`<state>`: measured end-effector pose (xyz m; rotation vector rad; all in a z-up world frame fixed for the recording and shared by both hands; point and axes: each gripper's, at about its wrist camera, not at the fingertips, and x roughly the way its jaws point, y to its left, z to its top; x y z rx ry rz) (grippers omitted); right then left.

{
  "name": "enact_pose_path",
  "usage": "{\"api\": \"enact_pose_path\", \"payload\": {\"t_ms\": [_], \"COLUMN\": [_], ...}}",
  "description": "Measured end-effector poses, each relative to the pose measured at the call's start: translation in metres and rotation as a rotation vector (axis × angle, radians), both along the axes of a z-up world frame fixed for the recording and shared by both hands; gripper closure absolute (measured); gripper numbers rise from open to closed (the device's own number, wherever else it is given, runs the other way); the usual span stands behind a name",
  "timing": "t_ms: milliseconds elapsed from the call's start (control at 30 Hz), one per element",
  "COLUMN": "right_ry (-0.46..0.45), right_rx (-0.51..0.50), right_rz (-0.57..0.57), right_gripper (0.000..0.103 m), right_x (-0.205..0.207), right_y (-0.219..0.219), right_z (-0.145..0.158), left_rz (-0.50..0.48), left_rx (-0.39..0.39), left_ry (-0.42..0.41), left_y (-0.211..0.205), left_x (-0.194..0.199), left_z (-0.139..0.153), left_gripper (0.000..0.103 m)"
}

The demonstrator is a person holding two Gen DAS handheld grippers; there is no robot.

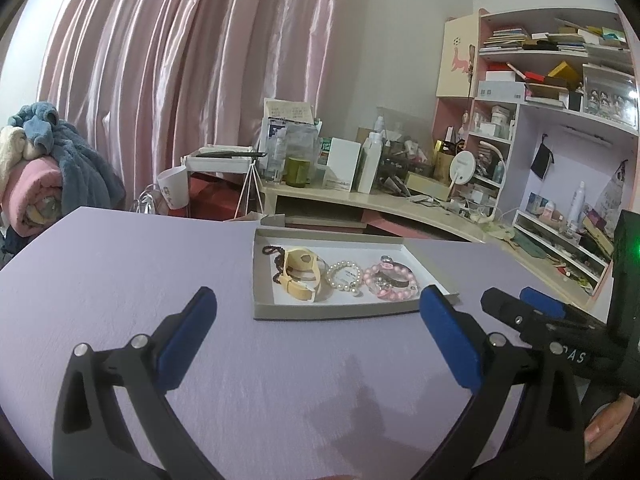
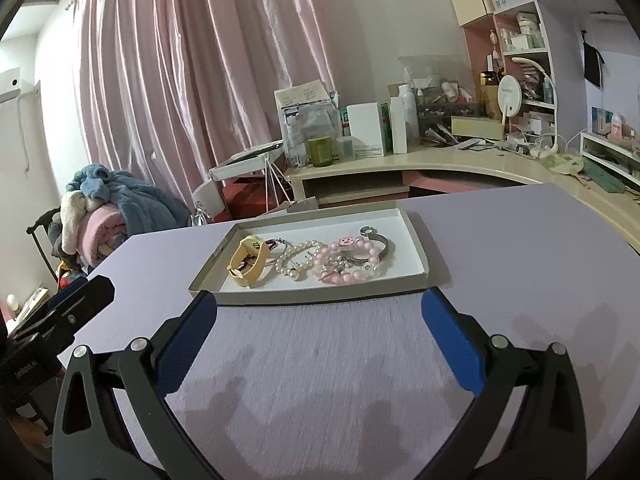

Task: Organize jewelry

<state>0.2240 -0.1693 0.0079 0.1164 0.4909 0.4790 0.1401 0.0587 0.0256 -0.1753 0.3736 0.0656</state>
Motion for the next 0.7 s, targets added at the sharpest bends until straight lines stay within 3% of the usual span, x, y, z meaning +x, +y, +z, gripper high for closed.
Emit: {"api": "enact_pose_path", "payload": {"t_ms": [700], "right_ry": [0.0], "right_rx": [0.004], "right_rz": [0.003], "right_gripper": [0.001], "right_x": [-0.0005], "right_y": [0.0002], "right_z": [0.0016], "left_rz": [-0.02], "left_rx": [-0.002], "left_ry": [0.003], "left_y": [-0.0028], "left_x": [0.0063], "left_z": [-0.002], "left_gripper": [0.002]}}
